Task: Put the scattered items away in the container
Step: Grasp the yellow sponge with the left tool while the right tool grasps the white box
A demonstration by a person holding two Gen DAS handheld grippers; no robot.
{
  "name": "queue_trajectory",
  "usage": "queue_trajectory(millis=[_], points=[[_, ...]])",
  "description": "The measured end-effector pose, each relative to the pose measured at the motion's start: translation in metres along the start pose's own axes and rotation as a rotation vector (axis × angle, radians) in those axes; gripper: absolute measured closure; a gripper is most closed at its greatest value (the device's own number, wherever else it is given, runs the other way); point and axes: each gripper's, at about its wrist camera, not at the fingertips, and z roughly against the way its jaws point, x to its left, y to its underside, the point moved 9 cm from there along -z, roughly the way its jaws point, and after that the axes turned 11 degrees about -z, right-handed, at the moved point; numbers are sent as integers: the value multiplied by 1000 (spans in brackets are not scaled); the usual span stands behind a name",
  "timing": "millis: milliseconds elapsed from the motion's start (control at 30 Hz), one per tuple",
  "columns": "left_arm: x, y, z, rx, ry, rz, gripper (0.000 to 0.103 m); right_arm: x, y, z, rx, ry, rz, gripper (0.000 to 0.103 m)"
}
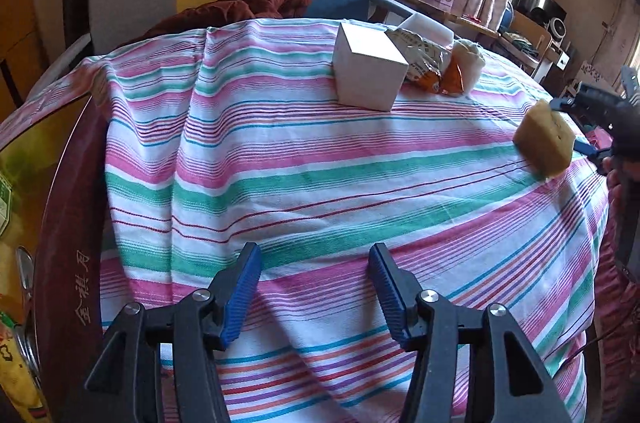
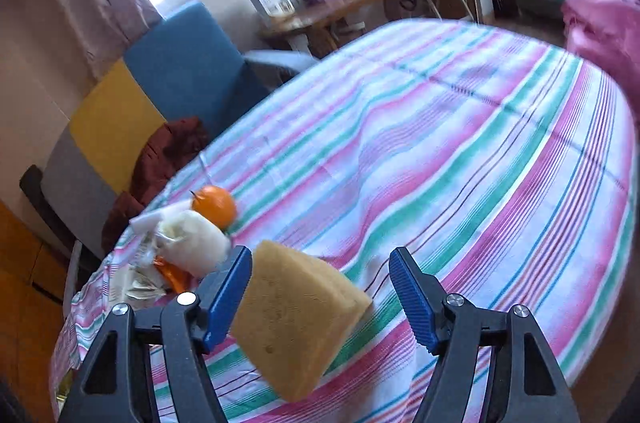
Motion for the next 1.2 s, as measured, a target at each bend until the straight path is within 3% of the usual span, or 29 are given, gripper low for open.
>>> queue_trajectory(millis=[100,200,367,467,600,767,900,1033,1200], points=[[6,6,2,-8,9,38,43,16,31,-9,92,-68,-7,33],[14,13,2,-25,36,103,39,47,70,5,133,-148,72,33],[9,15,6,-50,21,51,39,98,127,51,155,-310,274,30],[11,16,6,-75,33,68,39,110,133,74,121,-352,328,31],[11,17,6,-103,31,57,38,92,80,80,0,-310,219,30],[10,18,6,-130,25,41,37,58,41,42,23,-205,69,30],[9,18,7,-123,33,38,37,32,56,0,164,-187,-58,51],[10,19,11,-73,73,54,38,38,79,-1,214,-331,-221,52],[24,18,41,-125,70,158,38,79,118,9,287,-405,-189,51]])
